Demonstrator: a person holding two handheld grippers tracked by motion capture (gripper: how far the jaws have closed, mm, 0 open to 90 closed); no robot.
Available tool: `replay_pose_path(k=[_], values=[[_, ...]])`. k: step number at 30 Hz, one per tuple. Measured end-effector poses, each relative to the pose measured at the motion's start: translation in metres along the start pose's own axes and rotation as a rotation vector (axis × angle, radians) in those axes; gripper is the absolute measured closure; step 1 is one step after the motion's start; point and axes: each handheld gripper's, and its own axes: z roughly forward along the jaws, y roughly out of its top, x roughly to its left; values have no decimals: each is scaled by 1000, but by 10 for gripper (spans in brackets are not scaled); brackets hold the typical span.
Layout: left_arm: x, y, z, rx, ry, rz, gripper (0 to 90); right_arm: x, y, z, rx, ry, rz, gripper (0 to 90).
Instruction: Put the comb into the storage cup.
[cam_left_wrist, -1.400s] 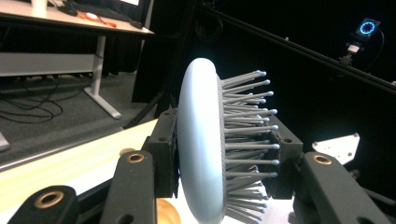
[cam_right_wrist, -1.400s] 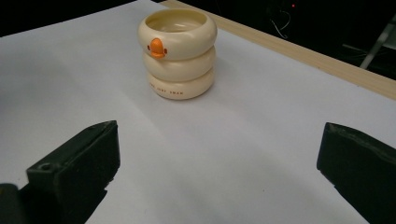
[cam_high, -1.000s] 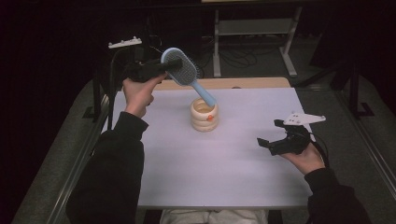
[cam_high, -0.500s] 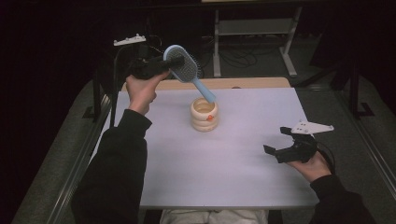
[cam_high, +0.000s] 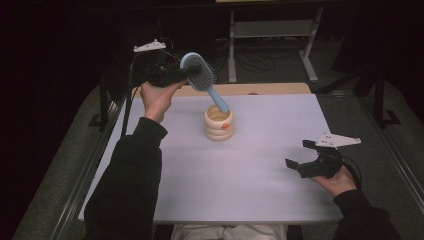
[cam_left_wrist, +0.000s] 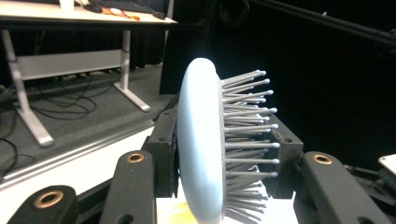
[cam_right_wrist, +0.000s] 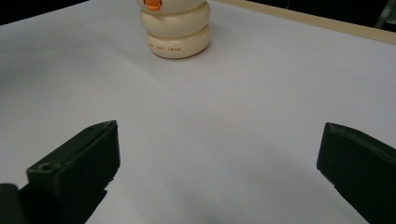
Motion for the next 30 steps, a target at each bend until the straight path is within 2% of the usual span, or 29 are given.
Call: replay_pose_path(k=[4,8,19,26,30], values=[[0,-1,2,3,-4,8,552,2,-2,-1,-3,-1,3,0],[-2,-3,4,25,20,28,551,1,-4,-2,-5,-4,17,0],[-5,-6,9,64,48,66,551,-1,-6,0,6,2,29,0],[-3,-10,15,91,68,66,551,0,-6,1,15,8,23,0],[-3,-13,20,94,54,55,550,-1,-7,1,15,10,26,0]])
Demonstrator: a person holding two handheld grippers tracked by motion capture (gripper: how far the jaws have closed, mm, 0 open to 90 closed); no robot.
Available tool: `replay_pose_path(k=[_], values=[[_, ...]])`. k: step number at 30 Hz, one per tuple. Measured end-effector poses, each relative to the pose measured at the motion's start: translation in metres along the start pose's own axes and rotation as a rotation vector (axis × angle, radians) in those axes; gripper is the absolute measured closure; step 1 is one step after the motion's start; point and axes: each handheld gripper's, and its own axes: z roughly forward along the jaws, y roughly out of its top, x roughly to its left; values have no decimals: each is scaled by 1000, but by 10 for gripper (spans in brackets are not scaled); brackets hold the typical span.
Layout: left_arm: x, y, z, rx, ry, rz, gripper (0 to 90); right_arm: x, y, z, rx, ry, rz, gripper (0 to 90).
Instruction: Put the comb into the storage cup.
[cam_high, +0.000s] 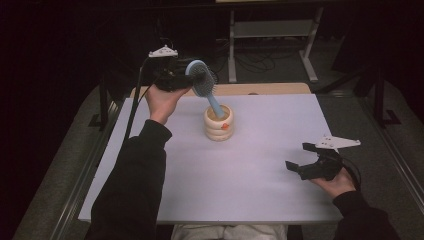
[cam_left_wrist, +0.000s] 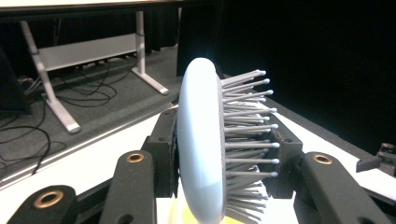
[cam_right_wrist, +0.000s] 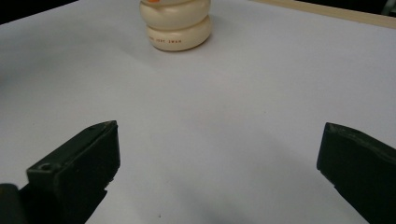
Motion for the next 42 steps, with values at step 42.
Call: replay_pose_path(k=[42], values=[[14,-41,59,138,-23,-99,548,-3,-4,1,14,10,28,0]])
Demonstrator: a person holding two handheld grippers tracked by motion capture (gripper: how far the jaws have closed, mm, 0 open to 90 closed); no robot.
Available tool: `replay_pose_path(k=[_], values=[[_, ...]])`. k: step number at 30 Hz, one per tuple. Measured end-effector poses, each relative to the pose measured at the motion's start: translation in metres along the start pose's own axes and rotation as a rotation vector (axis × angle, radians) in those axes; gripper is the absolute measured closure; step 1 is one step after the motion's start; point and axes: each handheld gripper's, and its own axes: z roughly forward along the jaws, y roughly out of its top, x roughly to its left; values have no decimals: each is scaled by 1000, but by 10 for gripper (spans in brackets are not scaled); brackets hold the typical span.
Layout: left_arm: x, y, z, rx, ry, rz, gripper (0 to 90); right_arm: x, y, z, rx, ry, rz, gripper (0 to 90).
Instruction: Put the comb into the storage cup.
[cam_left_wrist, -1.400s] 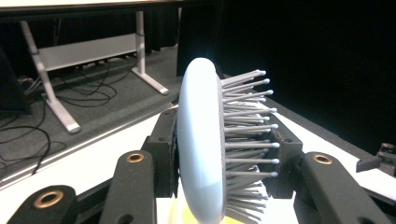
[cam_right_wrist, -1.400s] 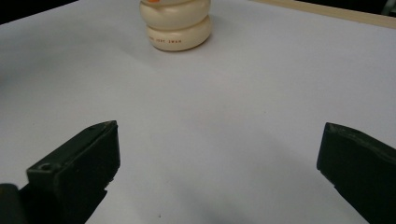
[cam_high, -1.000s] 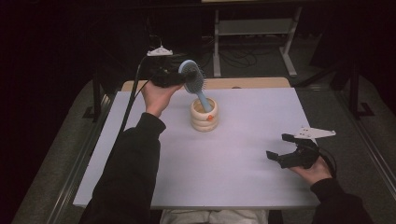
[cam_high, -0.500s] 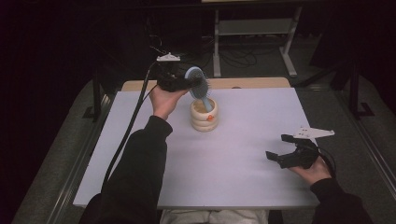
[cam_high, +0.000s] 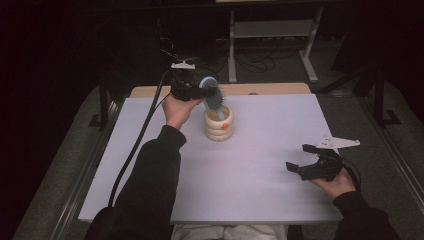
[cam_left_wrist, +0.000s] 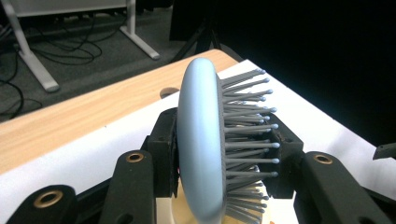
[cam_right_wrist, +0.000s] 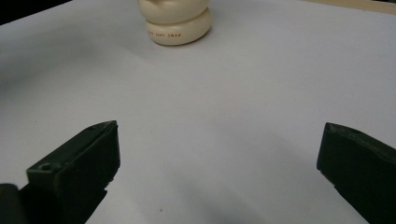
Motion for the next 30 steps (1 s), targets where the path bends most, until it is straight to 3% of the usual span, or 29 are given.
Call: replay_pose_path(k=[6,10,13,15,18,27,30], values=[[3,-1,1,7,-12,-29,534,0,0,-1,-5,2,3,0],[1,-1,0,12,9,11,478,-1,0,0,-1,-2,0,0],[1,-4,-4,-28,14,15,449,-1,0,-1,-2,-5,-2,0],[3,-5,-9,-63,36,-5,395,-1,0,-1,-1,-4,-2,0],[9,-8,-16,-62,30,-14,297,0,0,0,8,-9,-9,0],[23,-18,-43,-96,33,25,120,0,0,3,21,-5,-13,0],[24,-20,-47,-77,36,66,49,0,0,3,23,-8,-15,0]])
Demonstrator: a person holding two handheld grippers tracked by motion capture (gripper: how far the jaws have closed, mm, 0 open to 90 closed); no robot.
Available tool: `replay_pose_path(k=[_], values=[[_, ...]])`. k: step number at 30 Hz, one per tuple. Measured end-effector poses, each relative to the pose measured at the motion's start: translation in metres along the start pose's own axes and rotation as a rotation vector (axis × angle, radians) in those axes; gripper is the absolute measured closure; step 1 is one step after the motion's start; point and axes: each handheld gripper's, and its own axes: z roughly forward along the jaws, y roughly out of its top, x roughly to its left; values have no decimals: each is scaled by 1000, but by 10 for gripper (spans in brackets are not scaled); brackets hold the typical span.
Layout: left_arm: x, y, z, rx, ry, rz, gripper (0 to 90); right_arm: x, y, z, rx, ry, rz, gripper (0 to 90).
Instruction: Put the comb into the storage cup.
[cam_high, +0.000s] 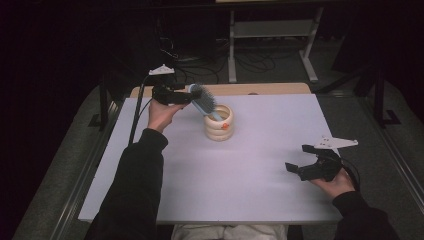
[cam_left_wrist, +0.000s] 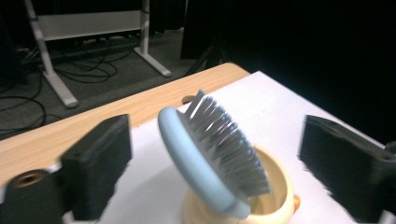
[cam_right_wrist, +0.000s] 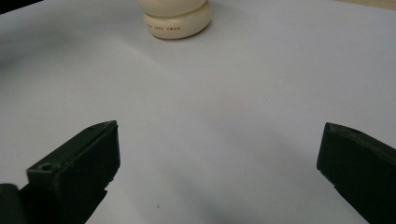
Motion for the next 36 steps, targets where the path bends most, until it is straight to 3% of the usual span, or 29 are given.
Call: replay_pose_path(k=[5,16,22,36], values=[[-4,-3,-8,20,-4,87,0,0,0,2,12,-3,-8,0],[-14,-3,-19,46,-32,162,0,1,0,2,20,-9,-16,0],[-20,-5,-22,50,-58,187,0,1,0,2,19,-9,-14,0],[-13,-29,-45,27,-65,166,0,1,0,3,22,-9,-10,0]])
